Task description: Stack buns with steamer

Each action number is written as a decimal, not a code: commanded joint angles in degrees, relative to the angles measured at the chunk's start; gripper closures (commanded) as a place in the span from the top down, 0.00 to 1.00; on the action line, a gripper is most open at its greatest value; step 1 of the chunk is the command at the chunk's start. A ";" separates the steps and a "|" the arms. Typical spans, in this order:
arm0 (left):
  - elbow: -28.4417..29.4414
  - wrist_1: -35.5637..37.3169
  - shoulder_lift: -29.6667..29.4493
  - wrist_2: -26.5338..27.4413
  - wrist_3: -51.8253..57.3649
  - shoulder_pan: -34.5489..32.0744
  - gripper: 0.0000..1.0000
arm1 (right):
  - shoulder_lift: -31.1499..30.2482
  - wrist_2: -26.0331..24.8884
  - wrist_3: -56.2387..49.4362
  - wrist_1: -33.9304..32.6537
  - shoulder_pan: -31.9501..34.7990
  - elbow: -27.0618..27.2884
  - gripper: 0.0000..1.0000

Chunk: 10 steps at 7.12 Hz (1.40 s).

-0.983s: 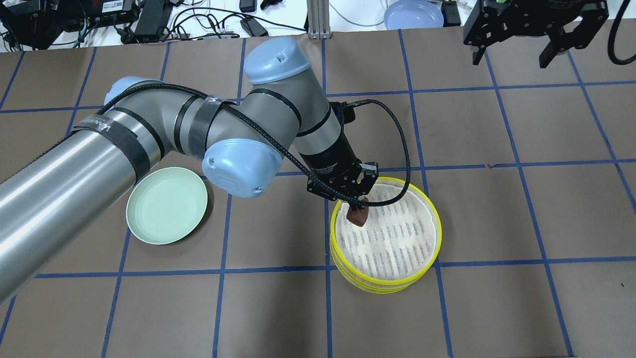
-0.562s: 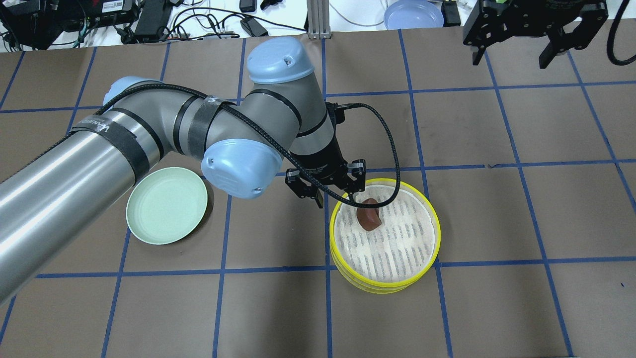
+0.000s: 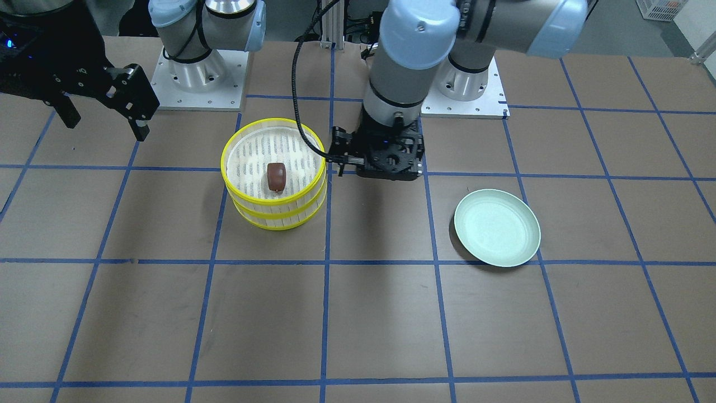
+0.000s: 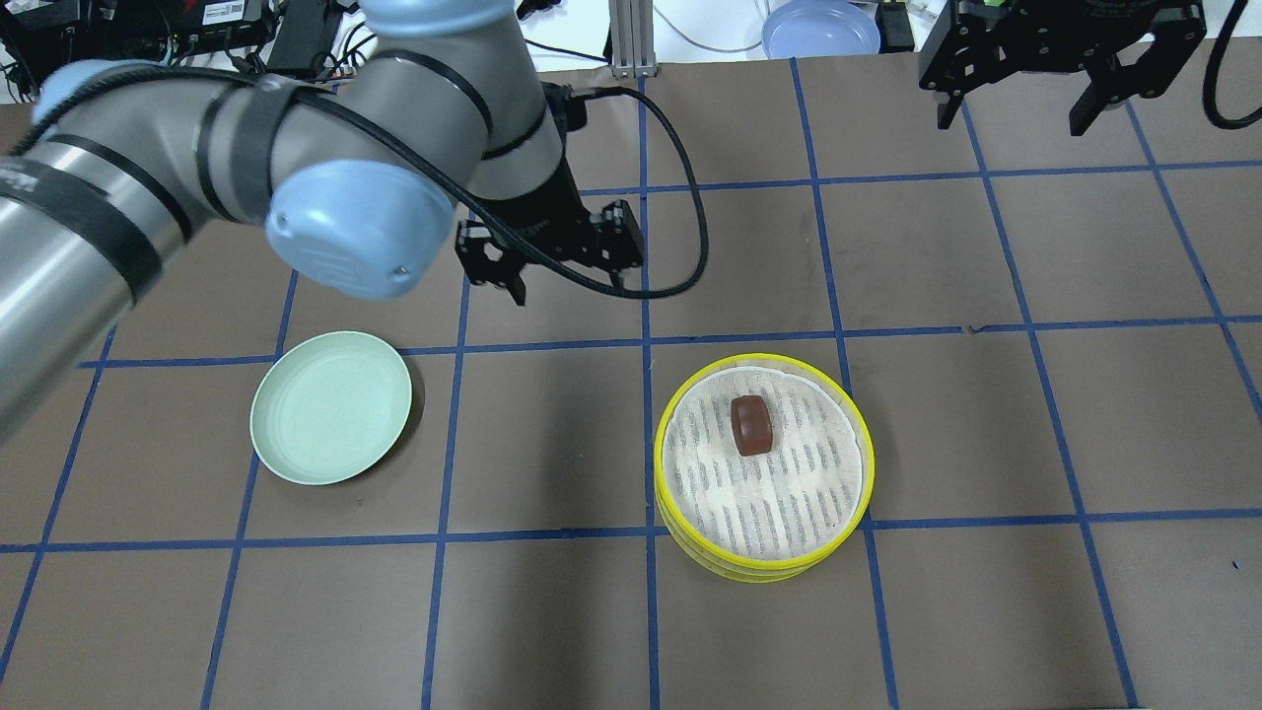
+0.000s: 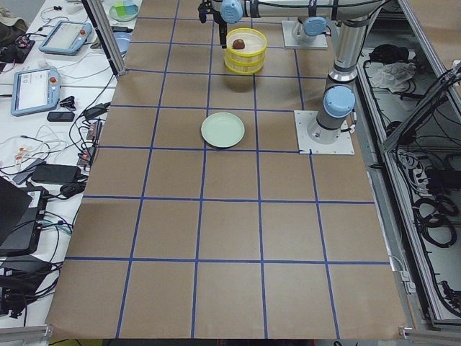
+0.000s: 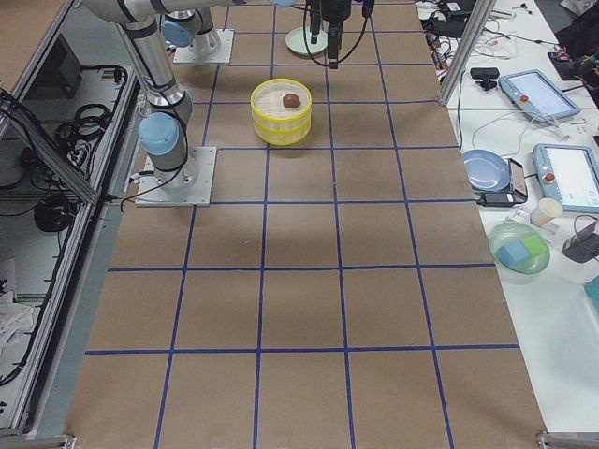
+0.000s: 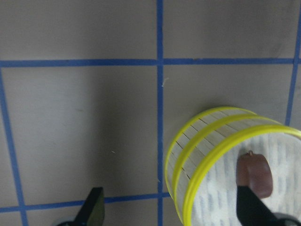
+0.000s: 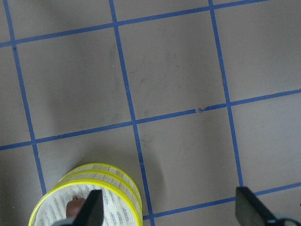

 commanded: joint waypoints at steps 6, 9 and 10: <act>3.49 -3.72 8.90 8.38 16.12 18.75 1.00 | -0.09 0.00 0.01 0.07 0.09 0.44 1.00; 2.34 -3.80 9.08 8.03 15.31 18.49 1.00 | -0.09 0.00 -0.08 0.07 0.09 0.44 1.00; 2.26 -3.81 8.99 7.94 15.31 18.49 1.00 | -0.09 0.00 -0.08 0.07 0.09 0.44 1.00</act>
